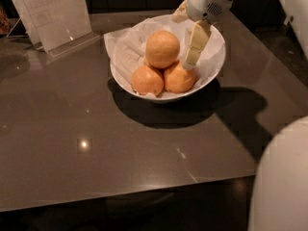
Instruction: Pick orange from white bowl
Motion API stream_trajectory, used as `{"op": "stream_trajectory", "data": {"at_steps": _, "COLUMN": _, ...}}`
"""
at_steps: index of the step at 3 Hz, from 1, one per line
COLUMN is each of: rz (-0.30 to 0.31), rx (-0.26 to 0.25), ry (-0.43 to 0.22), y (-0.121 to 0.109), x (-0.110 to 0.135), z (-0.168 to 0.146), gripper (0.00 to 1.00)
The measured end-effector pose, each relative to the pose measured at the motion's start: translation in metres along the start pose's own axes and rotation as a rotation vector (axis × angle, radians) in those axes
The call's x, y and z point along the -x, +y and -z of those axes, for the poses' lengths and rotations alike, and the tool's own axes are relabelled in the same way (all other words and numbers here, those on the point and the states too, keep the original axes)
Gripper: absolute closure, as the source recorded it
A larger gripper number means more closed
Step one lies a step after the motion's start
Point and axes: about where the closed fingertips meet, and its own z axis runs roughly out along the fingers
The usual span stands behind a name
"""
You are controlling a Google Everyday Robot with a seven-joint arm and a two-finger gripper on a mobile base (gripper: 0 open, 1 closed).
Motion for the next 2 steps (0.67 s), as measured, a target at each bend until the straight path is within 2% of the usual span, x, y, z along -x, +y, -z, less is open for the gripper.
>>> {"op": "stream_trajectory", "data": {"at_steps": 1, "rz": 0.007, "rx": 0.064, "ry": -0.058, "y": -0.021, "x": 0.013, "z": -0.033, "gripper": 0.00}}
{"op": "stream_trajectory", "data": {"at_steps": 2, "rz": 0.001, "rx": 0.095, "ry": -0.096, "y": -0.030, "x": 0.020, "z": -0.052, "gripper": 0.00}}
